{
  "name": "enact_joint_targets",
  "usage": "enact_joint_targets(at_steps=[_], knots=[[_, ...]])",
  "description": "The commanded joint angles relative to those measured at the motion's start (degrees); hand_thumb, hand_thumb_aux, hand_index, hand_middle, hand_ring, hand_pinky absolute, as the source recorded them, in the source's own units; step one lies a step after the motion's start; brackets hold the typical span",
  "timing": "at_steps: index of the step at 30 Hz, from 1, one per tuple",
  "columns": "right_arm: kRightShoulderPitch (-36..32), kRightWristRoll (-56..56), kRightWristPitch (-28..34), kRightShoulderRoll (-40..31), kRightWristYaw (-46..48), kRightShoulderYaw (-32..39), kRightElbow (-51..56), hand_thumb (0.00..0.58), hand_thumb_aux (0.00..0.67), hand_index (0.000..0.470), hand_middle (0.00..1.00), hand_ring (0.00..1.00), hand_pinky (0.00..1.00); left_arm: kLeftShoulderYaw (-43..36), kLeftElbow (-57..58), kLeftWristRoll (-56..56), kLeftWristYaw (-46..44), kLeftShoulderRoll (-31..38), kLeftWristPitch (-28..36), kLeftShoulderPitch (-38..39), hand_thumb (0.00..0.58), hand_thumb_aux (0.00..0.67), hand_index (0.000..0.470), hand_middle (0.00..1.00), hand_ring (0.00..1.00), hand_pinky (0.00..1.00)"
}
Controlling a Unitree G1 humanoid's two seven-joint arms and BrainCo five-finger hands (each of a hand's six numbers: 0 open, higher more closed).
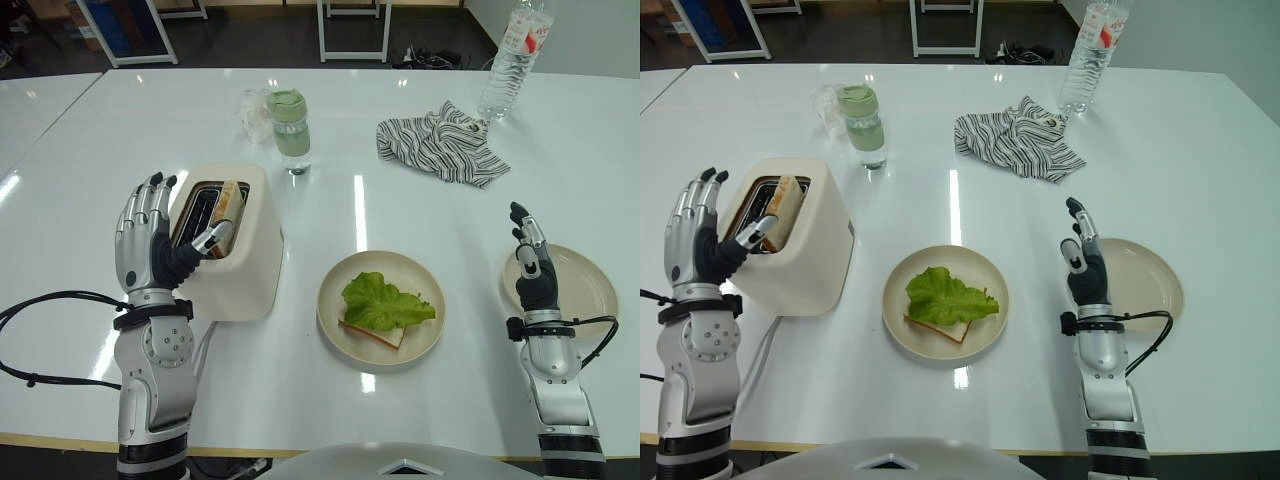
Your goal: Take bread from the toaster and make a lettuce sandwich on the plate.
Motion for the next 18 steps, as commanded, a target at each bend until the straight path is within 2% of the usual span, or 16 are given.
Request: enact_joint_targets(at_steps=[1,6,7,9,10,11,12,13,14,18], knots=[[-0.56,-0.3,-0.02,0.03,0.64,-0.58,1.96,0.0,0.0,0.0,0.0,0.0,0.0,-1.63,1.74,1.61,0.22,0.24,0.5,0.89,0.0,0.0,0.0,0.0,0.0,0.0],[-0.91,0.22,-0.17,0.12,0.93,-1.01,3.22,0.0,0.0,0.0,0.0,0.0,0.0,-1.49,3.54,2.24,0.73,0.58,1.67,0.7,0.0,0.0,0.0,0.0,0.0,0.0],[-0.9,0.23,-0.15,0.15,1.0,-1.08,3.19,0.0,0.0,0.0,0.0,0.0,0.0,-1.62,3.94,2.52,0.75,0.69,1.87,0.73,0.108,0.066,0.046,0.0,0.0,0.0],[-0.92,0.17,-0.11,0.17,1.17,-1.14,3.08,0.0,0.0,0.0,0.0,0.0,0.0,-2.11,4.42,2.74,0.66,0.67,1.97,0.96,0.288,0.194,0.136,0.0,0.0,0.0],[-0.92,0.15,-0.06,0.17,1.26,-1.16,2.98,0.0,0.0,0.0,0.0,0.0,0.0,-2.43,4.47,2.87,0.57,0.63,1.99,1.1,0.436,0.336,0.236,0.0,0.0,0.0],[-0.91,0.12,-0.04,0.17,1.32,-1.19,2.9,0.0,0.0,0.0,0.0,0.0,0.0,-2.7,4.54,2.85,0.52,0.56,1.98,1.19,0.468,0.376,0.264,0.0,0.0,0.0],[-0.9,0.07,-0.01,0.18,1.37,-1.24,2.83,0.0,0.0,0.0,0.0,0.0,0.0,-2.95,4.6,2.77,0.43,0.55,1.97,1.24,0.519,0.452,0.317,0.0,0.0,0.0],[-0.91,0.03,0.01,0.2,1.42,-1.29,2.81,0.0,0.0,0.0,0.0,0.0,0.0,-3.11,4.67,2.68,0.45,0.57,1.84,1.28,0.578,0.636,0.446,0.0,0.0,0.0],[-0.95,-0.01,0.04,0.18,1.46,-1.35,2.82,0.0,0.0,0.0,0.0,0.0,0.0,-3.27,4.61,2.43,0.34,0.59,1.56,1.33,0.58,0.67,0.47,0.0,0.0,0.0],[-0.95,-0.19,0.1,0.15,1.53,-1.48,2.87,0.0,0.0,0.0,0.0,0.0,0.0,-3.72,3.67,0.31,-0.45,-0.11,0.67,1.29,0.58,0.67,0.47,0.0,0.0,0.0]])
